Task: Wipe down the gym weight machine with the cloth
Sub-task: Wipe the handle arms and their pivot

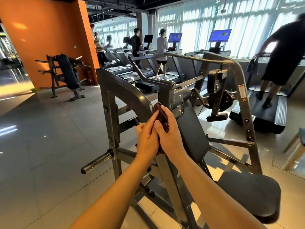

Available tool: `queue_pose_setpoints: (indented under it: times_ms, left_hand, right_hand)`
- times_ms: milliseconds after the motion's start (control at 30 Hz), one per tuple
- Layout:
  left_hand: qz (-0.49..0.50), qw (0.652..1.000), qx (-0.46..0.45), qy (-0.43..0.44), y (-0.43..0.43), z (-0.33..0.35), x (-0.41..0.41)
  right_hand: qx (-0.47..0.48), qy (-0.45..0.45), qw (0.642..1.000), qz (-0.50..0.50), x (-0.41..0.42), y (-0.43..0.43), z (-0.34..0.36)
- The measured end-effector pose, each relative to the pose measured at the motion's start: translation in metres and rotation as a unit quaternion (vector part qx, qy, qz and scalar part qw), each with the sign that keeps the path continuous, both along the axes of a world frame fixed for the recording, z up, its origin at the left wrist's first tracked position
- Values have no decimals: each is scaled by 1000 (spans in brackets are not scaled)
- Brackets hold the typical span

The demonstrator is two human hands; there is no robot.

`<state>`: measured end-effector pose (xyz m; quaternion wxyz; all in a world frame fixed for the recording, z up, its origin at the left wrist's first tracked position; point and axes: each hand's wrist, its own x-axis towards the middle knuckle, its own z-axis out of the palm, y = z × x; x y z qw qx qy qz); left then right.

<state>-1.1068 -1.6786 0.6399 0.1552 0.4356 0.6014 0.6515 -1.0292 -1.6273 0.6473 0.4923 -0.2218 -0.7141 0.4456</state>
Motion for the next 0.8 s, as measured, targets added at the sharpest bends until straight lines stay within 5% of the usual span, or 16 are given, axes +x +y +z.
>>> queue_pose_setpoints:
  times_ms: [133,267,433,800]
  left_hand:
    - [-58,998,25,-18,-7,6,-16]
    - [39,998,43,3,-3,10,-35]
    - [70,995,46,-47,19,-4,-38]
    - [69,996,50,10,24,-18,-40]
  right_hand:
    - [5,-1,997,-78,-10,15,8]
    - [64,21,984,-165,-26,33,39]
    - [164,-110,976,-88,-70,50,41]
    - [209,-65,961,-171,-32,28,-18]
